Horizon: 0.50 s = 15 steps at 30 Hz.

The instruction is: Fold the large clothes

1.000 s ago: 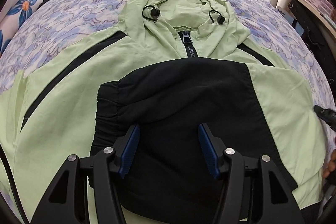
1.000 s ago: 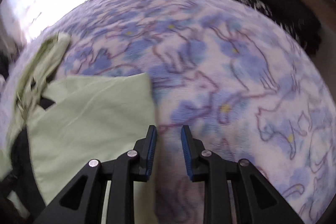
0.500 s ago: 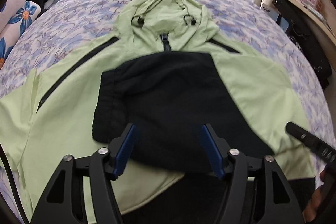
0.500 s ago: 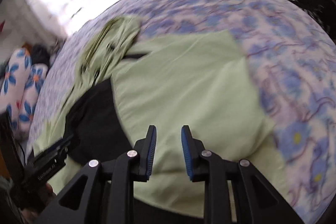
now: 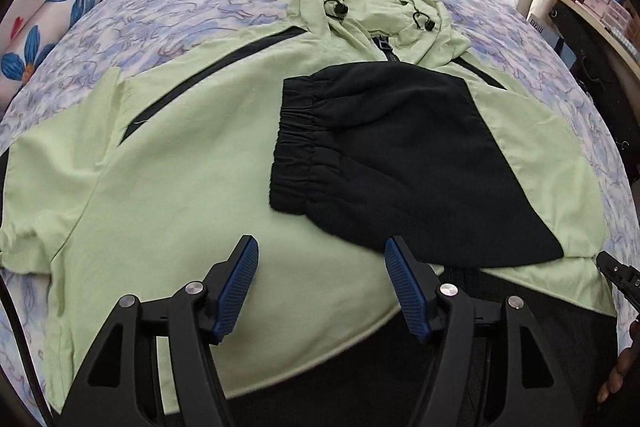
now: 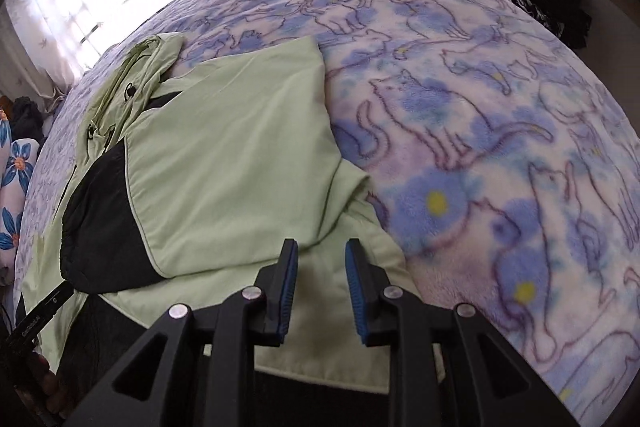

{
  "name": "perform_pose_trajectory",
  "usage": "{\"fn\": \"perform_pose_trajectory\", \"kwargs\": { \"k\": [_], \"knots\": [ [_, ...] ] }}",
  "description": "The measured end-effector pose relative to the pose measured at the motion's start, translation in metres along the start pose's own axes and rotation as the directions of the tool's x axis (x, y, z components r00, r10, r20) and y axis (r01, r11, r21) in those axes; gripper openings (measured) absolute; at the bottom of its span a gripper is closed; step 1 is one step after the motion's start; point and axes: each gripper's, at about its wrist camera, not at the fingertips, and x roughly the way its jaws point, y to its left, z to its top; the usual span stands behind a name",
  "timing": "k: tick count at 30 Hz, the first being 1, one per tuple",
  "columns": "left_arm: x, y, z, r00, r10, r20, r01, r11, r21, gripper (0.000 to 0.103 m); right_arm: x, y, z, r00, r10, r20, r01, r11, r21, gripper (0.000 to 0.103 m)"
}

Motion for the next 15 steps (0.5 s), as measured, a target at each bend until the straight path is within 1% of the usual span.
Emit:
{"fn": "perform_pose_trajectory", "kwargs": {
  "k": [4,7,13,15],
  "knots": [
    [-0.016,0.001,-0.007,1.0,-0.001,0.018,0.001,1.0,0.005,0.064,-0.009,0.008,-0.007,1.0,-0.006,0.007,0.006,1.0,-0.009,0.024],
    [-0.033,0.001,-0.014,0.999,0.001,0.035,-0.001,1.0,0.006,0.064,-0.016,0.013,-0.015,1.0,0.01,0.004,-0.01,1.0,-0.013,0.024],
    [-0.06,0.002,-0.034,0.998,0.011,0.067,-0.012,1.0,0.015,0.064,-0.03,0.026,-0.038,1.0,0.026,0.008,-0.025,0.998,-0.049,0.024],
    [-0.065,0.002,-0.042,0.998,0.016,0.068,-0.017,1.0,0.021,0.064,-0.033,0.029,-0.049,0.999,0.036,0.003,-0.036,0.998,-0.058,0.024]
  ]
}}
